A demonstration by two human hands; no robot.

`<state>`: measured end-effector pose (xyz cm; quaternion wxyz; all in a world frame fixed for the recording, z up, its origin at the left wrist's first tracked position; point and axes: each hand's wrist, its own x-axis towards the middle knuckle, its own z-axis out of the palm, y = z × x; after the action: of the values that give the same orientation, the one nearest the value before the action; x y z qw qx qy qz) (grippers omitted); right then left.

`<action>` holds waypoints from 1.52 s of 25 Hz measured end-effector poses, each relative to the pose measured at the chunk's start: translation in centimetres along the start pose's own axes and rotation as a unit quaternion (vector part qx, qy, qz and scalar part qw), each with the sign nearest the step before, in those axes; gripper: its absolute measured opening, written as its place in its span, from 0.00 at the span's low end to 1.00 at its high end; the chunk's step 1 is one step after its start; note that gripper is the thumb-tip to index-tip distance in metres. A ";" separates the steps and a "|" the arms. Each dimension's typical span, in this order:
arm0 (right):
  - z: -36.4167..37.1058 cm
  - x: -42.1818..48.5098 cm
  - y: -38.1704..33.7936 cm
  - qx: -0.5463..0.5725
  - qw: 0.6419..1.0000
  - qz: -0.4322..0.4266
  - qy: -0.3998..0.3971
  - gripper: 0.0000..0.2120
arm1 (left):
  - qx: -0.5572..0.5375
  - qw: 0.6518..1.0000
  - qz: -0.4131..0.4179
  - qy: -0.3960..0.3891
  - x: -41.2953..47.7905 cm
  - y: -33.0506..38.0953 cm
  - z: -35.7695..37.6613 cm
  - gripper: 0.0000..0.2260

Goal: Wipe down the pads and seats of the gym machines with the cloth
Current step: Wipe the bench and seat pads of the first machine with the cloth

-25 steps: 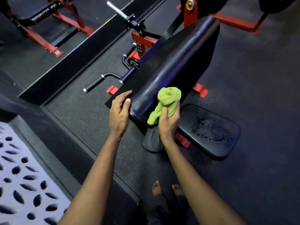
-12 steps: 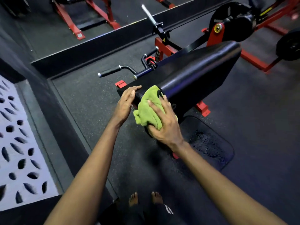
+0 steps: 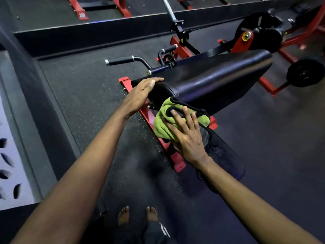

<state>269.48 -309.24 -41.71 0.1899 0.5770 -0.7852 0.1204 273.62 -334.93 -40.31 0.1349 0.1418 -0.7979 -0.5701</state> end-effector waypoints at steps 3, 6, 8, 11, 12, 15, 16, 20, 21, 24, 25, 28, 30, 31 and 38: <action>-0.1 1.8 -2.0 -0.043 0.999 0.030 0.003 0.29 | 0.032 0.999 -0.007 -0.008 0.2 -1.1 -0.8 0.20; -0.2 3.3 -3.6 -0.137 0.990 0.015 -0.033 0.32 | 0.030 0.999 -0.004 0.014 0.9 -2.5 -1.3 0.21; -0.2 2.3 -3.4 -0.166 0.983 -0.022 -0.073 0.31 | 0.026 0.999 0.004 0.022 1.0 -2.8 -1.1 0.20; 0.1 0.5 -2.9 -0.182 0.975 -0.058 -0.115 0.28 | 0.013 0.999 0.010 0.036 0.8 -2.9 -0.6 0.19; 0.5 0.8 -3.3 -0.194 0.972 -0.048 -0.123 0.28 | 0.004 0.999 0.008 0.041 0.8 -3.0 -0.4 0.18; 1.7 3.9 -5.5 -0.219 0.967 0.011 -0.130 0.30 | -0.021 0.998 -0.003 0.058 1.0 -3.5 -0.2 0.18; 1.7 4.6 -6.0 -0.222 0.966 0.023 -0.134 0.31 | -0.025 0.998 -0.007 0.062 1.0 -3.5 -0.3 0.18; -0.9 2.3 -4.6 -0.204 0.970 0.008 -0.132 0.27 | -0.051 0.997 -0.013 0.051 0.9 -3.1 -0.3 0.19; -1.3 2.0 -4.2 -0.195 0.973 0.008 -0.124 0.27 | -0.061 0.997 -0.015 0.054 0.8 -3.1 -0.2 0.19; 0.0 3.8 -4.8 -0.222 0.968 0.014 -0.118 0.27 | -0.101 0.992 -0.012 0.074 0.9 -3.7 0.2 0.20; 0.9 4.4 -5.2 -0.236 0.964 0.006 -0.126 0.27 | -0.105 0.991 -0.005 0.077 1.0 -3.8 0.2 0.20; 2.1 4.6 -5.6 -0.245 0.952 -0.044 -0.176 0.29 | -0.098 0.993 -0.006 0.068 0.9 -3.2 -0.2 0.21; 1.4 4.0 -5.1 -0.207 0.954 -0.067 -0.206 0.29 | -0.095 0.993 -0.017 0.062 0.6 -3.0 -0.2 0.21; 0.9 3.7 -4.9 -0.186 0.957 -0.076 -0.212 0.28 | -0.104 0.993 -0.018 0.059 0.5 -3.1 0.0 0.21; -4.3 6.5 -3.9 -0.159 0.977 -0.017 -0.140 0.31 | -0.224 0.958 -0.113 0.139 -2.5 -2.9 3.8 0.21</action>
<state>272.18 -314.33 -35.14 0.1693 0.5637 -0.8033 -0.0910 274.69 -331.56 -44.35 0.2073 0.2752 -0.6022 -0.7202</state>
